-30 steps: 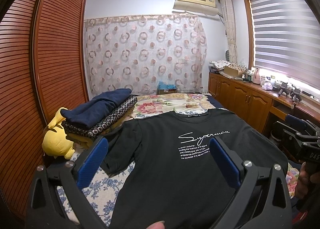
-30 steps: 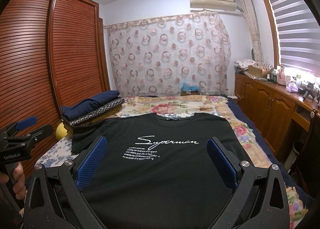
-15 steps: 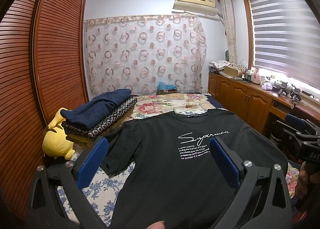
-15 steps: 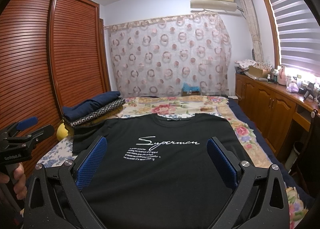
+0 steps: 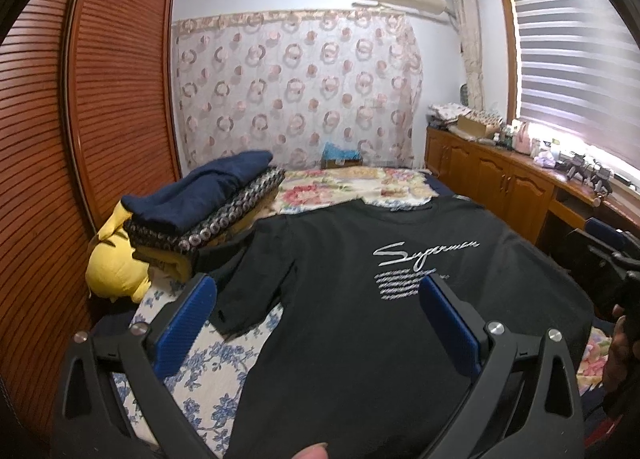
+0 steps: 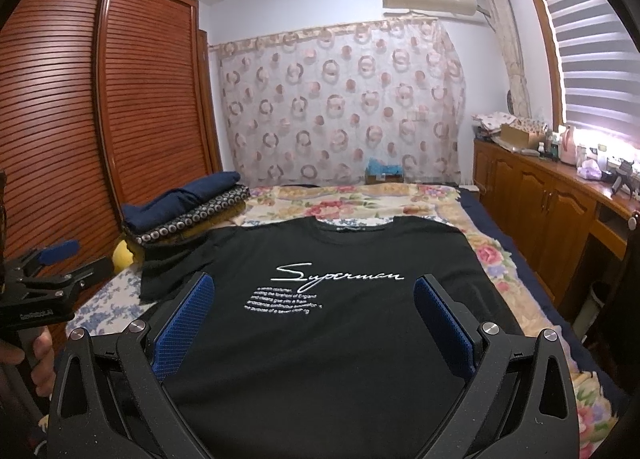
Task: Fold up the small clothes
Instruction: 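Move the left tool toward the sleeve edge of the black T-shirt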
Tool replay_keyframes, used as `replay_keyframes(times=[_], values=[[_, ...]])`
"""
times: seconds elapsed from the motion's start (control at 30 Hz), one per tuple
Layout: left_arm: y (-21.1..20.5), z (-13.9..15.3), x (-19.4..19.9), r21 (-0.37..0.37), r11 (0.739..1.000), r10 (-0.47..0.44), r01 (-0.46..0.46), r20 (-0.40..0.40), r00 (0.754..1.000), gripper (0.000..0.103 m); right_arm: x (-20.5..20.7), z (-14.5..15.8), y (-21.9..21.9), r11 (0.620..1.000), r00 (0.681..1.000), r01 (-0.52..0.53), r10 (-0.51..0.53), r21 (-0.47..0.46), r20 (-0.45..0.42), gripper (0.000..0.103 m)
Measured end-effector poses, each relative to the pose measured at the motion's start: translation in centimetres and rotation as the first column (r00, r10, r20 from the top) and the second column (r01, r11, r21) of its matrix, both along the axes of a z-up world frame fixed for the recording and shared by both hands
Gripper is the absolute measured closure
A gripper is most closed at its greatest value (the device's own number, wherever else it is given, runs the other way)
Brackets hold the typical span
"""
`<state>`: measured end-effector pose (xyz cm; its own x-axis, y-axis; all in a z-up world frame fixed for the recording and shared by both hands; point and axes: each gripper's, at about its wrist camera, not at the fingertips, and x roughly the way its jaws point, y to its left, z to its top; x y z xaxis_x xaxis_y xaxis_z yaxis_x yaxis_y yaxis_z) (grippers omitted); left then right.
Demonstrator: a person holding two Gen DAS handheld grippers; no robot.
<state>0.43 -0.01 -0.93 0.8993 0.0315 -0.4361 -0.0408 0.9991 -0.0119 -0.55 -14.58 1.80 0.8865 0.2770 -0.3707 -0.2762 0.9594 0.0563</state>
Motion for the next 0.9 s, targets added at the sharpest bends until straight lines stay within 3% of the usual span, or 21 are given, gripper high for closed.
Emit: replay_keyframes(times=[0.2,0.33,0.63,0.9], values=[[2.5,-2.5,1.9,0.004,0.999,0.037,-0.037,-0.037,0.999,0.001,1.4,-1.5,0.9,0.999,1.0,-0.004,0.005,-0.046,0.023,0.001],[4.2,-4.1,2.9,-0.01,0.999,0.035,-0.035,-0.032,0.999,0.001,3.2,-2.7,1.4,0.997,0.998,-0.054,0.053,-0.049,-0.022,0.001],[8.5,-6.5,5.6,-0.033,0.999,0.029,-0.032,-0.099,0.995,0.001,7.1,-5.6,3.4,0.987,0.984,-0.153,0.149,-0.041,-0.097,0.001],[13.5,-7.5,8.9,-0.004,0.996,0.089,-0.091,-0.173,0.981,0.001,9.2,-7.8,5.4,0.973,0.958,-0.229,0.217,-0.043,-0.19,0.002]])
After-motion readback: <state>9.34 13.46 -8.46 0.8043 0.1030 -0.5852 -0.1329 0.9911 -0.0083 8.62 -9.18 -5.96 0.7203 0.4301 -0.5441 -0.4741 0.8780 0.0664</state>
